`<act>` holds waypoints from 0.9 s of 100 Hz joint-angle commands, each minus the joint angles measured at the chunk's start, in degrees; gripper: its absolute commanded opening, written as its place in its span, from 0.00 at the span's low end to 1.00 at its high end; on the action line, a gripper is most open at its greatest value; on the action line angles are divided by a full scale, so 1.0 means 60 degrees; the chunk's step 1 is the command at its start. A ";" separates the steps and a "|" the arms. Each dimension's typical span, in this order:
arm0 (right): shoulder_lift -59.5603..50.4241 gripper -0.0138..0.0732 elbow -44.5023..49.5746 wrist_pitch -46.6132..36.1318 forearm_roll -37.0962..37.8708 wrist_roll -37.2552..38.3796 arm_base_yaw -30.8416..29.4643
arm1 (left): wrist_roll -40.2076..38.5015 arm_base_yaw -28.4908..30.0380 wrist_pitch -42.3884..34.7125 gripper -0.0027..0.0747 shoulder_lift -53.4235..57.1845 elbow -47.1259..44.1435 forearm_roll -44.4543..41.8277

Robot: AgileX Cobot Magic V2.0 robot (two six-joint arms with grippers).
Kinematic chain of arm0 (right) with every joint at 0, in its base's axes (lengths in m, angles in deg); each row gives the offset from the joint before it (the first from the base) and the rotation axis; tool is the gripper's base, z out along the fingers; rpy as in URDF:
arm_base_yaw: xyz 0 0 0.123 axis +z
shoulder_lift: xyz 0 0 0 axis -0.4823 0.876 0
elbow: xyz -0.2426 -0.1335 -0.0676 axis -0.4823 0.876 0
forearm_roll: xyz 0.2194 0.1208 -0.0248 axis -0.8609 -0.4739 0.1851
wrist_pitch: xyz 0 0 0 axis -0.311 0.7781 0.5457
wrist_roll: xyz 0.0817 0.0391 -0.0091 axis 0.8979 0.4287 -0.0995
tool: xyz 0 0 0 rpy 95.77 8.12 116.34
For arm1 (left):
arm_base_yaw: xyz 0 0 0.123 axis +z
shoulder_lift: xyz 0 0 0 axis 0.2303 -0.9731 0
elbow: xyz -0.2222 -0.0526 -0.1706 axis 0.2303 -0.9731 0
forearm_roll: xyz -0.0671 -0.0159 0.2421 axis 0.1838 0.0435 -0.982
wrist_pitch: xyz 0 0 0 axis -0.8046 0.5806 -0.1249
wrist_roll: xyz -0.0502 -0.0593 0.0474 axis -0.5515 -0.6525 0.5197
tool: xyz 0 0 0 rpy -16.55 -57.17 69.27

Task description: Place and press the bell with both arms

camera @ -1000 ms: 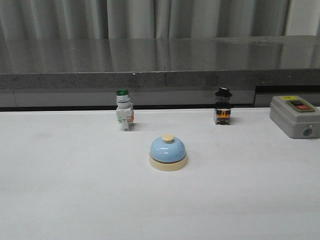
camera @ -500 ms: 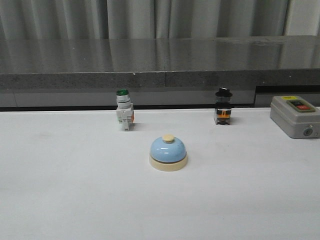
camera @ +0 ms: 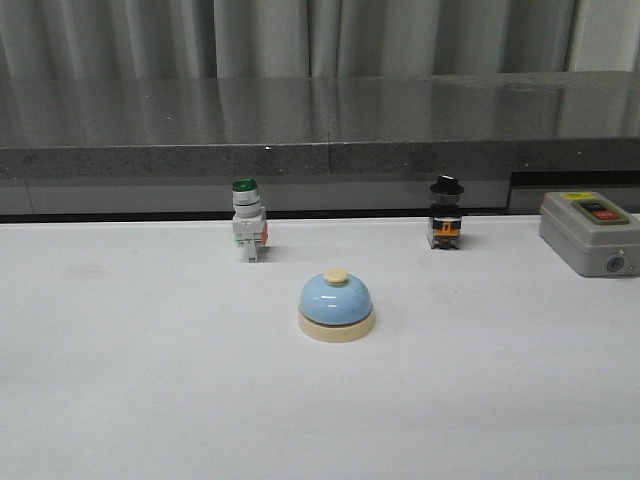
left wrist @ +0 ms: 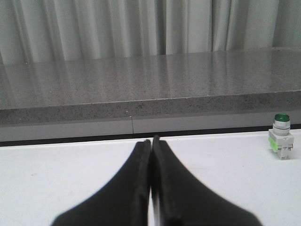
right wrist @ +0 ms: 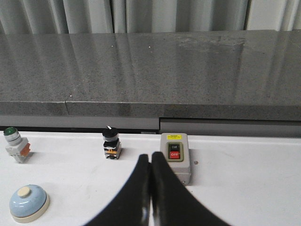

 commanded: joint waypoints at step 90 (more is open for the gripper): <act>-0.2365 0.09 0.4269 -0.4313 0.0225 -0.0051 -0.0056 | -0.0146 -0.0044 -0.0819 0.01 0.0279 -0.0392 0.0036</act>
